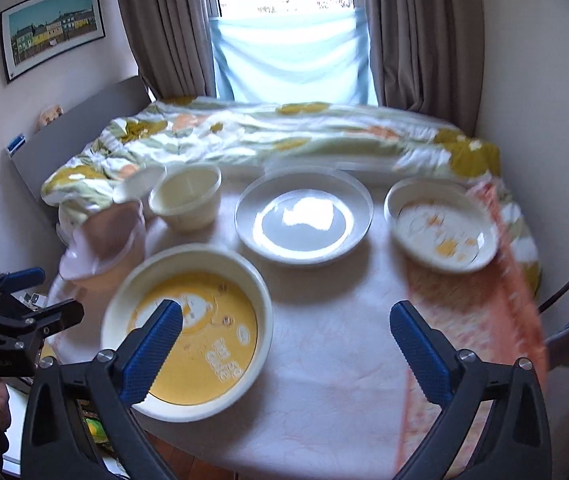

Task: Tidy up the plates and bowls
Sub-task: 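Move both tools over to the plain white plate rim, then close both tools on the white plate rim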

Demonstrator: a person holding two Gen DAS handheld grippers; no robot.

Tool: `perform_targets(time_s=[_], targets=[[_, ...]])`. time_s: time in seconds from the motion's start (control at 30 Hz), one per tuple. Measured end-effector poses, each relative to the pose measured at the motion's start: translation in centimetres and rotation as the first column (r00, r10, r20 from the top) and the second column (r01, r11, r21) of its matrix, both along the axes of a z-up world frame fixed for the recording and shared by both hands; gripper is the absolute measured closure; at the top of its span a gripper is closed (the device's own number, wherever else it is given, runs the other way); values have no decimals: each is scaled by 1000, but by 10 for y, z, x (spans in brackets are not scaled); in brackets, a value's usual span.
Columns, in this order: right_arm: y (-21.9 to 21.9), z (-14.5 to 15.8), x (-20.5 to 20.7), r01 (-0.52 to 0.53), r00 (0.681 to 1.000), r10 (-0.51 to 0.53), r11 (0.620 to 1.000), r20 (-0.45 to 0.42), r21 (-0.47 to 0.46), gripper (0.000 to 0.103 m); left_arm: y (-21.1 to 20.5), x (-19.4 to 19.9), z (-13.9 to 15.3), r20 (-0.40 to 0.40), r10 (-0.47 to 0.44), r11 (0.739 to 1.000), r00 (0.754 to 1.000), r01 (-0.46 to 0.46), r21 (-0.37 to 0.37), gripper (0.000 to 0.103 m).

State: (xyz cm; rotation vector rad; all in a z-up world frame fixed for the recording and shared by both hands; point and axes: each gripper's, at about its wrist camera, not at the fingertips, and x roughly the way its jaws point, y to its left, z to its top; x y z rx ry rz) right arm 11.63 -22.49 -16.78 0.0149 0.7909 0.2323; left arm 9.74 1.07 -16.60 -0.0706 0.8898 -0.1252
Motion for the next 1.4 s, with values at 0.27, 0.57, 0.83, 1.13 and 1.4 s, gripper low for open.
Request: perform_targets(time_s=[0.27, 0.57, 0.83, 1.13, 1.4], targets=[[-39, 74, 27, 70, 996, -66, 996, 59, -61, 0, -13, 27, 51, 83, -27, 993, 996, 36, -110, 0], [-82, 68, 126, 2, 1000, -6, 991, -24, -134, 0, -43, 80, 26, -29, 64, 975, 997, -69, -212, 1], [-100, 16, 208, -212, 965, 193, 973, -179, -92, 0, -82, 143, -29, -189, 174, 938, 966, -221, -268, 3], [-71, -73, 275, -475, 821, 473, 877, -318, 79, 23, -92, 192, -97, -327, 285, 912, 901, -360, -196, 19], [-56, -130, 288, -577, 721, 592, 801, -360, 161, 50, -102, 204, -133, -352, 273, 928, 895, -341, -147, 30]])
